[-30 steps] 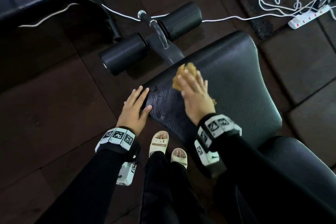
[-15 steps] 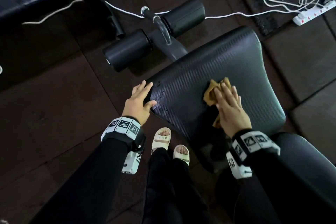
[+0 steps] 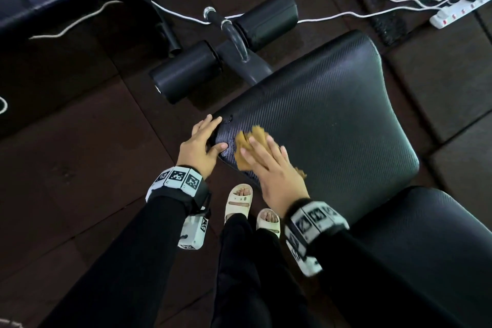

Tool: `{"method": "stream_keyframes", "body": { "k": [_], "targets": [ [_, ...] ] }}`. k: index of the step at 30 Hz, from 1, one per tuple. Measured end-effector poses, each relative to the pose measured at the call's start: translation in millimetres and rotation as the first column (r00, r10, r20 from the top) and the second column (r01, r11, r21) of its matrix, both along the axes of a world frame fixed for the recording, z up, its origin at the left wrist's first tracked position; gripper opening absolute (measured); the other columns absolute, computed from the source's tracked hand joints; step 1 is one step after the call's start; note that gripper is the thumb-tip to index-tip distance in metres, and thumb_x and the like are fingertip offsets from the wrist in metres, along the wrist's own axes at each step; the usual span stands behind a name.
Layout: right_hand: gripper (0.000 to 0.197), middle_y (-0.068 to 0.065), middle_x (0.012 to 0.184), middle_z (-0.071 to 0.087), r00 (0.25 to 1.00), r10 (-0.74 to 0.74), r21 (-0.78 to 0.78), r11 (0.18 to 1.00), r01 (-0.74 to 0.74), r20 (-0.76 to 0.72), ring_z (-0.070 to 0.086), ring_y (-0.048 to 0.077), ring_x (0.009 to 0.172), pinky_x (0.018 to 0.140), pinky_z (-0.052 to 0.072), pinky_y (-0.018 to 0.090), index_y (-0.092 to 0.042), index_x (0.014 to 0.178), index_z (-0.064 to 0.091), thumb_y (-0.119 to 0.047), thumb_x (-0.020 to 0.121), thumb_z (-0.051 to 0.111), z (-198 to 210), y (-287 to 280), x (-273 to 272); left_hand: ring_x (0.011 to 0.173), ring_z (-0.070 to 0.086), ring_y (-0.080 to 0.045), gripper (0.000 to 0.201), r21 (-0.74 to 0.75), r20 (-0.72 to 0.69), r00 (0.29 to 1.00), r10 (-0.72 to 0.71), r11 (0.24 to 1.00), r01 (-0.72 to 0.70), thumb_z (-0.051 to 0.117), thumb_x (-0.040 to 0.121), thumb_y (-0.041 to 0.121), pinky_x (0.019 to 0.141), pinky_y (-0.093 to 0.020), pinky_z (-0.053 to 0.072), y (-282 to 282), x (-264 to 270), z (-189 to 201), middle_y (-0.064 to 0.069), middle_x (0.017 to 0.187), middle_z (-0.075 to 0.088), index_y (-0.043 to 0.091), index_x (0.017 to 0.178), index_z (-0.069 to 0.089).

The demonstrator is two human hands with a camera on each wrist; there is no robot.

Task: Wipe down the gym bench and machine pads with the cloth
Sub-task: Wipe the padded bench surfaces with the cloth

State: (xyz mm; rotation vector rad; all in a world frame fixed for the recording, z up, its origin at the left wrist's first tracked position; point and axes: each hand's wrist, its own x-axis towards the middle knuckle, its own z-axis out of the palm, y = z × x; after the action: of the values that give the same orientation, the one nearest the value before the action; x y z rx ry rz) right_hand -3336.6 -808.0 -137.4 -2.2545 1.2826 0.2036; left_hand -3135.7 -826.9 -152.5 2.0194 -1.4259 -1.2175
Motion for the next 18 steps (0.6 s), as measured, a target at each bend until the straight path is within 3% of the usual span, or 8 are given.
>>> {"method": "stream_keyframes", "body": {
  "k": [2,5,9,12,15,18],
  "targets": [
    [0.069,-0.008,0.156,0.006,0.999,-0.007,0.032,0.999,0.009,-0.038,-0.001,0.024,0.144,0.116,0.008,0.042,-0.029,0.148,0.018,-0.013,0.083,0.033,4,23,-23,0.137,0.038,-0.018,0.06,0.0,-0.021,1.0,0.01,1.0,-0.01,0.068,0.086,0.017,0.107,-0.034,0.039,1,0,-1,0.006,0.152,0.033,0.028,0.14,0.044],
    [0.074,-0.014,0.153,-0.011,0.991,-0.07,0.086,0.993,0.08,-0.116,-0.018,0.018,0.141,0.118,0.004,0.042,-0.033,0.148,0.006,-0.015,0.08,0.029,4,27,-64,0.135,0.04,-0.02,0.06,0.008,-0.028,0.999,0.014,1.0,-0.014,0.067,0.087,0.017,0.107,-0.032,0.038,1,1,-2,0.007,0.153,0.032,0.029,0.141,0.043],
    [0.065,-0.006,0.157,0.004,0.938,-0.335,-0.016,0.942,0.335,-0.089,-0.001,0.027,0.145,0.116,0.014,0.053,-0.022,0.147,0.028,0.0,0.089,0.047,-2,-8,-86,0.137,0.038,-0.02,0.06,0.003,-0.037,0.999,0.01,1.0,-0.01,0.066,0.088,0.017,0.109,-0.033,0.036,1,1,-2,0.008,0.153,0.031,0.028,0.141,0.042],
    [0.067,0.0,0.158,0.011,0.899,-0.437,-0.035,0.899,0.437,-0.014,0.0,0.032,0.145,0.115,0.008,0.053,-0.02,0.146,0.031,0.002,0.085,0.052,-9,-45,-67,0.141,0.029,-0.016,0.059,-0.028,-0.033,0.999,0.006,1.0,-0.007,0.065,0.089,0.016,0.111,-0.03,0.032,4,0,-5,0.007,0.153,0.03,0.026,0.142,0.042],
    [0.067,-0.003,0.158,0.007,0.903,-0.427,-0.013,0.904,0.427,0.042,-0.003,0.033,0.144,0.114,0.002,0.049,-0.022,0.147,0.028,0.0,0.087,0.049,-10,-77,-35,0.144,0.018,-0.012,0.058,-0.069,-0.032,0.999,-0.001,0.998,-0.001,0.063,0.09,0.015,0.115,-0.027,0.024,7,-1,-10,0.005,0.154,0.029,0.024,0.143,0.04],
    [0.064,-0.006,0.158,0.008,0.957,-0.287,-0.001,0.958,0.287,0.051,-0.003,0.029,0.145,0.115,0.0,0.048,-0.025,0.147,0.027,0.0,0.091,0.042,-8,-87,-2,0.145,0.014,-0.013,0.056,-0.088,-0.001,1.0,-0.017,0.996,0.017,0.059,0.093,0.016,0.11,-0.014,0.011,10,-3,-13,0.004,0.155,0.026,0.023,0.144,0.038]
  ]
}}
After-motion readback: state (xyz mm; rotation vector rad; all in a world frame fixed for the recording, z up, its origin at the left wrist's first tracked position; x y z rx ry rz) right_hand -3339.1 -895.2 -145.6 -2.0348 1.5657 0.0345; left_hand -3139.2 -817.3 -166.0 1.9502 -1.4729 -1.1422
